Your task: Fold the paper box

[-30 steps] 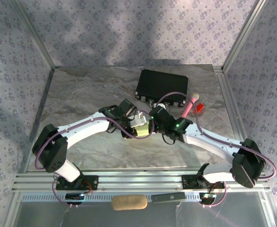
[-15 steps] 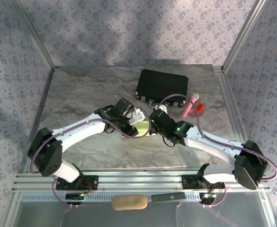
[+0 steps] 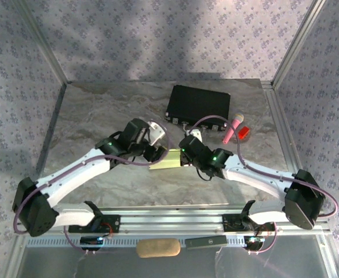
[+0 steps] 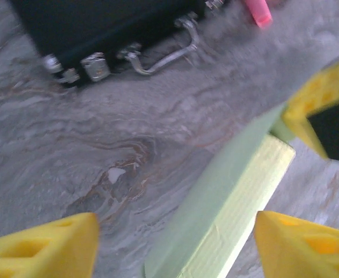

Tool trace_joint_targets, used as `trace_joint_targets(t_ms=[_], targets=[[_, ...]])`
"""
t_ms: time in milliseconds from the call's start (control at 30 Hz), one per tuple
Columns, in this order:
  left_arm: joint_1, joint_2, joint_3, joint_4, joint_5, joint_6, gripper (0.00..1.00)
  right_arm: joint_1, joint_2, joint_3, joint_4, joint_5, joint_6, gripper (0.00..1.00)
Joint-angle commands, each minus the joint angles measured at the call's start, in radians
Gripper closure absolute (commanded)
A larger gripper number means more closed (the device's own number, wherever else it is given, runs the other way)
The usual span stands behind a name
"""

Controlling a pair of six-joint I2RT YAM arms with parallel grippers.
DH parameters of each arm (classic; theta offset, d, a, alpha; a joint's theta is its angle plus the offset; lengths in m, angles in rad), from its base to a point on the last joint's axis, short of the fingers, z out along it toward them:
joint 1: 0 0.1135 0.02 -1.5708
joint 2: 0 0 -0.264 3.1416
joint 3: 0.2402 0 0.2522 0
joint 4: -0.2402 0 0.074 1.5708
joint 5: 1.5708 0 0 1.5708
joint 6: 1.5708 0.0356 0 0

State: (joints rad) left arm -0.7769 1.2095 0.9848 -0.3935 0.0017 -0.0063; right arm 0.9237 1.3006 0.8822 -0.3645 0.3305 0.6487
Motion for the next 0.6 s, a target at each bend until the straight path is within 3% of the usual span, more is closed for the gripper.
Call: trace_joint_targets(t_ms=[0,167,567], targets=[[0.021,-0.088,0.005,-0.048,-0.116,-0.193,0.50,0.009,0.017,0.036,-0.065,0.032,0.023,1.00],[0.026,-0.162,-0.025,-0.211,-0.181,-0.274,0.51,0.009,0.025,0.043,-0.070,0.033,0.026,1.00],[0.040,-0.033,0.002,-0.308,-0.059,-0.250,0.66,0.011,0.036,0.062,-0.094,0.036,0.035,1.00]])
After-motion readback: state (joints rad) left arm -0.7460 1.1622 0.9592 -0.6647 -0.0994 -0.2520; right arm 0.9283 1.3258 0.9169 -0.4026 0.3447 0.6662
